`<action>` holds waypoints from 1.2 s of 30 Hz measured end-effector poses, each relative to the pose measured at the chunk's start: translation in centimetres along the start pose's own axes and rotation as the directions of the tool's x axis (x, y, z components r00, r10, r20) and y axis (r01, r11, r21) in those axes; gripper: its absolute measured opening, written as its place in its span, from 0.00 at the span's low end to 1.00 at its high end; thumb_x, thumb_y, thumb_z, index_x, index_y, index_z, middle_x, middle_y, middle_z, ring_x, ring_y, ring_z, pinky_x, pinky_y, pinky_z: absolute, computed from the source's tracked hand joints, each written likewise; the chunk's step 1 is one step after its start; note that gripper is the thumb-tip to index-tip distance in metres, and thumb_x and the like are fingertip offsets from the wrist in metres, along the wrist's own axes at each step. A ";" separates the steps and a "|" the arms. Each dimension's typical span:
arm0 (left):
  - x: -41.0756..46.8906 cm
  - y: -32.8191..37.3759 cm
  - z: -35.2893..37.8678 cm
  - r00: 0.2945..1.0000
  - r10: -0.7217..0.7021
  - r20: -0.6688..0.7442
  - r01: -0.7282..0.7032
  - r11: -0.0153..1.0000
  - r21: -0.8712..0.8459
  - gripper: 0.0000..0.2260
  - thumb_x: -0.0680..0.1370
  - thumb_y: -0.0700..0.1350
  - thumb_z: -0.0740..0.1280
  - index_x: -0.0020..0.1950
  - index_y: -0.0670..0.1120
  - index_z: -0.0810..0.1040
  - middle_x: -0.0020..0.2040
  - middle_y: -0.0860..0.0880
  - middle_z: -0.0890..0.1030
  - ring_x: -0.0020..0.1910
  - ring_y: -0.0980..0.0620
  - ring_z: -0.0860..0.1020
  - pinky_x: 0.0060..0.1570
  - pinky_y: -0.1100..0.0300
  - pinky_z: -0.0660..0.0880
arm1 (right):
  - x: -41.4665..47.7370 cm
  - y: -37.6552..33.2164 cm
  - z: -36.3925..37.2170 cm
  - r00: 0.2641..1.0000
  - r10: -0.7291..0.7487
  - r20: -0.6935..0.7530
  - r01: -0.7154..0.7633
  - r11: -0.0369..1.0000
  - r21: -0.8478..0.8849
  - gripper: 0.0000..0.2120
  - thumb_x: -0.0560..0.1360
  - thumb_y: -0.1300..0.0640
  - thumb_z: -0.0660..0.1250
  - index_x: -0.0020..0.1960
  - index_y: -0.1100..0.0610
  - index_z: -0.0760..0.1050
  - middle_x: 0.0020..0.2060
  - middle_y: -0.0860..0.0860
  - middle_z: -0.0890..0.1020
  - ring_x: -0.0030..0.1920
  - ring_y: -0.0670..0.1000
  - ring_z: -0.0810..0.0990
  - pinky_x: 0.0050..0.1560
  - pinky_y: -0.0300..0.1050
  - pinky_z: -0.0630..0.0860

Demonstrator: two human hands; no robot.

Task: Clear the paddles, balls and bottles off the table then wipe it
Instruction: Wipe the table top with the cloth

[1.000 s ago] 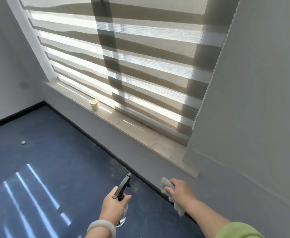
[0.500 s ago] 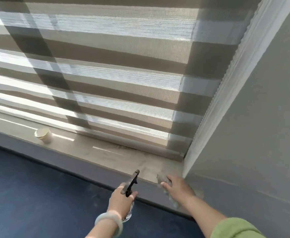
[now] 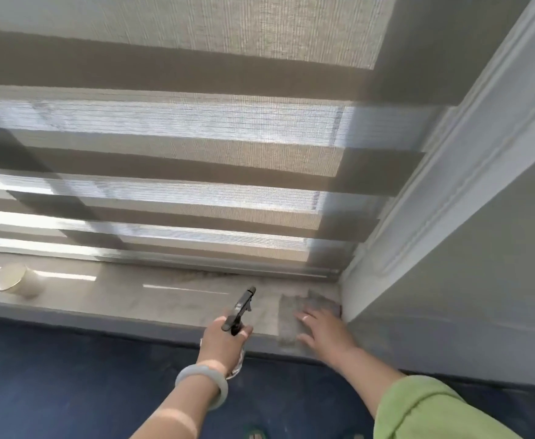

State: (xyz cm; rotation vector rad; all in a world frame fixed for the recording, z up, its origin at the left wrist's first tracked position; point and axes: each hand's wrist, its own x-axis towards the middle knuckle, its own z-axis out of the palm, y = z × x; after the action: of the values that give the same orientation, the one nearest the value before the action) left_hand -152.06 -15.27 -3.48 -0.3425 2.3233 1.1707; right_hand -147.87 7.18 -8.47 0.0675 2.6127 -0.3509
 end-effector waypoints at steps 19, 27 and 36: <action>4.9 2.8 3.8 0.952 0.295 0.084 -0.292 0.955 -0.052 0.12 0.69 0.46 0.71 0.46 0.55 0.70 0.47 0.41 0.76 0.47 0.40 0.77 0.56 0.48 0.73 | 2.2 0.8 0.2 0.990 0.137 0.027 -0.139 0.986 0.089 0.28 0.83 0.47 0.53 0.80 0.48 0.48 0.79 0.52 0.44 0.79 0.57 0.43 0.78 0.52 0.45; 5.8 4.3 4.5 0.932 0.363 -0.007 -0.358 0.921 0.154 0.11 0.75 0.41 0.72 0.45 0.48 0.70 0.47 0.50 0.69 0.41 0.53 0.69 0.38 0.69 0.61 | 1.5 0.9 -0.4 0.991 0.130 0.011 -0.131 0.986 0.103 0.28 0.83 0.48 0.55 0.80 0.49 0.49 0.79 0.53 0.48 0.78 0.57 0.48 0.78 0.51 0.50; 6.4 3.7 4.7 0.942 0.335 0.000 -0.324 0.911 0.255 0.12 0.75 0.48 0.72 0.57 0.47 0.77 0.57 0.48 0.73 0.57 0.46 0.73 0.59 0.55 0.70 | 1.3 1.1 -0.3 0.992 0.125 0.031 -0.127 0.989 0.072 0.28 0.83 0.49 0.54 0.80 0.49 0.49 0.79 0.54 0.49 0.78 0.56 0.50 0.77 0.50 0.51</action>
State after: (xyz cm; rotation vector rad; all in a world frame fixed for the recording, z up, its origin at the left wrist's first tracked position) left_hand -157.46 -9.26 -6.85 0.1248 2.6011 1.0017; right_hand -149.01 8.28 -9.09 0.2501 2.5544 -0.4007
